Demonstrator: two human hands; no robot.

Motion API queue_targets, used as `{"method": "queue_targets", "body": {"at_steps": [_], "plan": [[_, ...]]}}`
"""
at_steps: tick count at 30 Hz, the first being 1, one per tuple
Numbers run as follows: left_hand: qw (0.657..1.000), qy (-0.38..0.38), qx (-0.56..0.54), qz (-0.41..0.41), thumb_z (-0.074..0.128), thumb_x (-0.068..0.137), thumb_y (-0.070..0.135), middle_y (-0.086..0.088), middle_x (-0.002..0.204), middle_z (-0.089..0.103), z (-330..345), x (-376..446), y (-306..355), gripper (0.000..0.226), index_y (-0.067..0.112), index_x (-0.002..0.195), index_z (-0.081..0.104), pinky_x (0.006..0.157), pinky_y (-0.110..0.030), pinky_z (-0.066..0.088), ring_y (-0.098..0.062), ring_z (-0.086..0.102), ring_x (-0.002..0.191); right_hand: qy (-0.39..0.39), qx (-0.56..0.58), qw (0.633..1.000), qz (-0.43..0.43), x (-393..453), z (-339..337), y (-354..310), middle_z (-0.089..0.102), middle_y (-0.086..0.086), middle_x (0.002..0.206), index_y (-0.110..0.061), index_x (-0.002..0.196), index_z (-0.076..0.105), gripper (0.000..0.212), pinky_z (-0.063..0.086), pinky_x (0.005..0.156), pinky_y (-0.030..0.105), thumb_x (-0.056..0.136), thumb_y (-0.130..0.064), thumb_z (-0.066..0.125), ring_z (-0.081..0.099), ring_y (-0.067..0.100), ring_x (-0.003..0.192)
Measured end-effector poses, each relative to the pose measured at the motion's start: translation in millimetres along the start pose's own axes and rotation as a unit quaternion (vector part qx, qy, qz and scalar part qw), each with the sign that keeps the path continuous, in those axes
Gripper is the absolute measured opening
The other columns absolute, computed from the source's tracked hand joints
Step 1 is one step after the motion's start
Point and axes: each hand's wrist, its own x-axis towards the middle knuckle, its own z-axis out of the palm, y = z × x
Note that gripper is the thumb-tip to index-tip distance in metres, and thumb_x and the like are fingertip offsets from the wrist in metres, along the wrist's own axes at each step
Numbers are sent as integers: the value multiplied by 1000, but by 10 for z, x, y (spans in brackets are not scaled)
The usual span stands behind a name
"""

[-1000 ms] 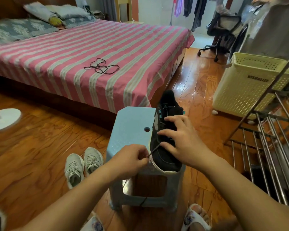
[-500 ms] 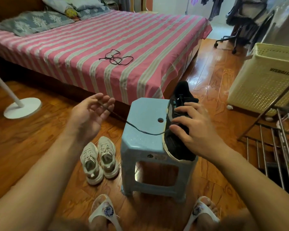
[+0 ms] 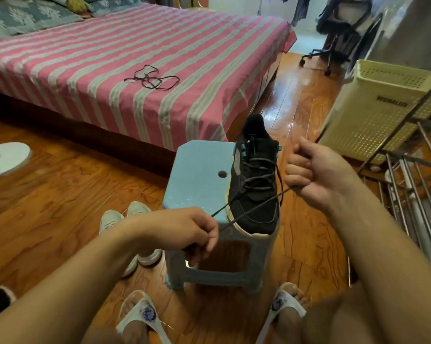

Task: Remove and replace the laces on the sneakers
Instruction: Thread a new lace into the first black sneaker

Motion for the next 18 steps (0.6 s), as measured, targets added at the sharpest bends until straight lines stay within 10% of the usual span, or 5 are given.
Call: {"method": "queue_targets", "body": {"at_steps": [3,7,14,18], "plan": [[998,0,55,-18,50,100,2,10,92,72,-73,-99,45,20,10,99,68,67,-12,48,1,66,79,-11,-88,995,-39,-4,90,124,27,-5,61,-17,90,48,30,16,35,18,106,-41,42,20,6,44],[952,264,-109,107,61,100,37,22,122,67,-57,-12,113,26,51,122,66,96,-17,46,9,62,111,-84,-310,947,7,-163,356,472,30,-3,57,-18,77,49,38,19,41,20,107,-41,40,24,11,44],[891,379,-90,235,72,91,12,14,105,76,79,246,321,21,31,95,80,96,-19,50,0,68,108,-126,-483,867,6,-156,560,770,35,1,66,-23,77,46,32,31,47,25,98,-1,34,32,11,54],[826,367,-355,239,55,101,6,-6,80,70,9,384,243,14,6,94,68,73,-30,59,-20,71,76,-212,-598,767,-99,-220,476,686,61,-3,78,-16,95,67,19,50,67,31,101,-30,56,58,11,71]]}}
